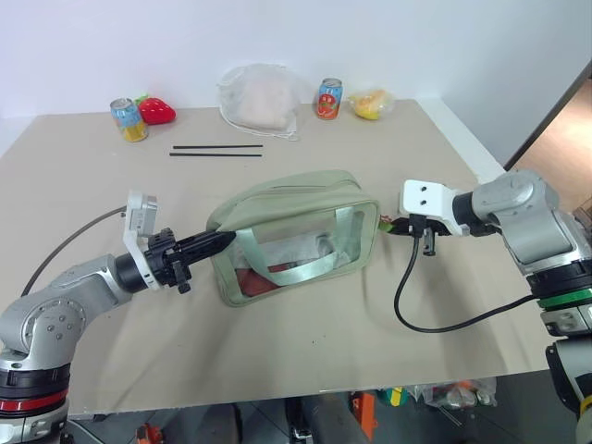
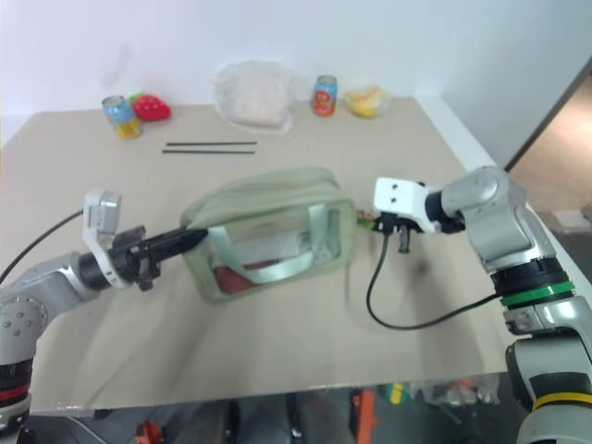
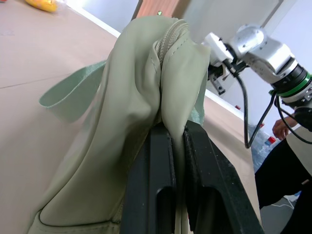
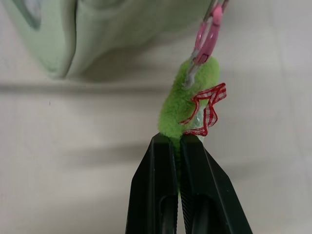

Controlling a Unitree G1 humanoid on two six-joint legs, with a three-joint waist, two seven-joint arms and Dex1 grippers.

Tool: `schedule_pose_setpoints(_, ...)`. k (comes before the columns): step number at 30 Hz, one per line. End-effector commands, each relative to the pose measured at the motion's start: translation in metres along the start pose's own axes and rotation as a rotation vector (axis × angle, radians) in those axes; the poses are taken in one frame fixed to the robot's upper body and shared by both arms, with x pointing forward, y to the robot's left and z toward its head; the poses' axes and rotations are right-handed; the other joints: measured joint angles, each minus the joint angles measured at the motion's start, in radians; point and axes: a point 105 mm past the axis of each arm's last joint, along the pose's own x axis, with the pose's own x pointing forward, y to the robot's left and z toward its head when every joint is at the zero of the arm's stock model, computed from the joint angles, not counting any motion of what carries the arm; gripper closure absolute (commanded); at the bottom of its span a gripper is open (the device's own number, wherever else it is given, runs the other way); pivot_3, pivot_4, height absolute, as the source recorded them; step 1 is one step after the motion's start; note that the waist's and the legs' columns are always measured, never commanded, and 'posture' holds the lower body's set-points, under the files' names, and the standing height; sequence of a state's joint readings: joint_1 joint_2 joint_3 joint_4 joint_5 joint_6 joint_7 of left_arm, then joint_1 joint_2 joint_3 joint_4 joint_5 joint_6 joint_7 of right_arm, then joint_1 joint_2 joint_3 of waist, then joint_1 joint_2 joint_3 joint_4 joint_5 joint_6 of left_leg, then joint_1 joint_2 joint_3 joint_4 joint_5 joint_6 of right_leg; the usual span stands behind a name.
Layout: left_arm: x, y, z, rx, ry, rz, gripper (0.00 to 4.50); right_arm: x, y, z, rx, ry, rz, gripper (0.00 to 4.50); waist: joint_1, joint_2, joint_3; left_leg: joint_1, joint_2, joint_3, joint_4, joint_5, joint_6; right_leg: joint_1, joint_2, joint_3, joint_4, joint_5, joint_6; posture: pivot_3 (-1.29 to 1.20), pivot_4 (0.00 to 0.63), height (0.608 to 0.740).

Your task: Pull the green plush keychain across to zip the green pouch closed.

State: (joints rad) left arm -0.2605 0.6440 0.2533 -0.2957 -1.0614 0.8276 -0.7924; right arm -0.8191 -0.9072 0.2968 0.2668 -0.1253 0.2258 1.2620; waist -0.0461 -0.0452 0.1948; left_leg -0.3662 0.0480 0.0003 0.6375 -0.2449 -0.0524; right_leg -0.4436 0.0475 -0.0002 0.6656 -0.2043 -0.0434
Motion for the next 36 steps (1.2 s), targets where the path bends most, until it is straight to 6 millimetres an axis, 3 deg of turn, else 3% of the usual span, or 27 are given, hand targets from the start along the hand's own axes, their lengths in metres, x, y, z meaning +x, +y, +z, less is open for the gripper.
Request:
schedule_pose_setpoints(1,-0.006,0.0,0.01,0.029,-0.012,0.016,4.47,-0.007,-0.01,-0.021,0.022,0.07,-0.067,4.5,0.0,0.0,0.0,0.0,0.0,0.0,0.0,0.0,0.0,0.0,0.0,0.0,0.0,0.0,0.0,0.0,0.15,0.74)
schedule_pose_setpoints(5,-0.007,-0.001,0.01,0.025,-0.008,0.017,4.47,-0.011,-0.013,-0.049,0.083,0.136,-0.096,4.5,0.0,0.0,0.0,0.0,0.0,0.0,0.0,0.0,0.0,0.0,0.0,0.0,0.0,0.0,0.0,0.0,0.15,0.74)
schedule_pose_setpoints(9,-0.008,-0.001,0.01,0.022,-0.005,0.019,4.47,-0.005,-0.001,-0.054,0.12,0.125,-0.05,4.5,0.0,0.0,0.0,0.0,0.0,0.0,0.0,0.0,0.0,0.0,0.0,0.0,0.0,0.0,0.0,0.0,0.15,0.74)
schedule_pose_setpoints(11,-0.008,0.0,0.01,0.014,-0.005,0.019,4.47,0.007,0.015,-0.048,0.117,0.095,0.01,4.5,0.001,-0.001,-0.001,0.001,0.0,-0.001,0.0,0.0,0.0,0.001,0.0,0.0,0.0,0.0,0.0,0.0,0.15,0.74)
schedule_pose_setpoints(14,-0.007,0.001,0.009,0.003,-0.004,0.024,4.47,0.021,0.032,-0.02,0.15,-0.032,0.076,4.5,-0.002,-0.002,-0.001,0.002,0.0,0.0,0.0,0.0,0.0,0.002,0.0,0.0,0.0,0.0,0.0,0.0,0.15,0.74)
schedule_pose_setpoints(18,-0.006,0.004,0.009,-0.017,0.004,0.039,4.47,0.015,0.019,0.013,0.22,-0.197,0.032,4.5,-0.003,-0.002,-0.001,0.004,0.0,0.0,0.0,0.001,-0.001,0.002,0.001,0.0,0.001,0.001,0.001,0.0,0.15,0.74)
schedule_pose_setpoints(21,-0.008,0.01,0.011,-0.033,0.0,0.074,3.45,-0.001,-0.007,0.028,0.312,-0.333,-0.056,4.5,-0.003,-0.002,0.0,0.004,0.0,-0.001,0.0,0.002,-0.002,0.002,0.001,0.0,0.001,0.001,0.002,0.0,0.15,0.74)
schedule_pose_setpoints(25,-0.008,0.011,0.021,-0.031,-0.029,0.081,2.13,-0.024,-0.018,0.042,0.377,-0.456,-0.075,3.28,0.0,-0.003,0.0,0.003,0.0,-0.001,0.0,0.002,-0.002,0.002,0.001,0.0,0.001,0.002,0.002,0.0,0.15,0.74)
schedule_pose_setpoints(31,-0.015,0.005,0.037,0.072,-0.024,0.105,0.03,-0.054,-0.023,0.029,0.435,-0.486,-0.085,1.14,0.0,-0.003,0.0,-0.001,-0.001,-0.001,0.0,0.001,-0.001,0.001,0.0,0.001,-0.001,0.001,0.002,0.0,0.15,0.74)
schedule_pose_setpoints(34,-0.027,-0.002,0.042,0.101,0.007,0.11,0.03,-0.068,-0.013,0.021,0.447,-0.501,-0.039,1.14,0.001,-0.003,0.0,-0.002,-0.001,-0.001,0.0,0.0,-0.001,0.0,-0.001,0.001,-0.001,0.001,0.001,0.0,0.15,0.74)
schedule_pose_setpoints(36,-0.044,-0.002,0.048,0.096,-0.016,0.146,0.03,-0.076,-0.008,0.011,0.479,-0.502,-0.04,1.14,0.0,-0.003,0.0,-0.002,-0.001,-0.001,0.0,-0.001,0.0,0.0,-0.001,0.001,-0.002,0.0,0.001,0.0,0.15,0.74)
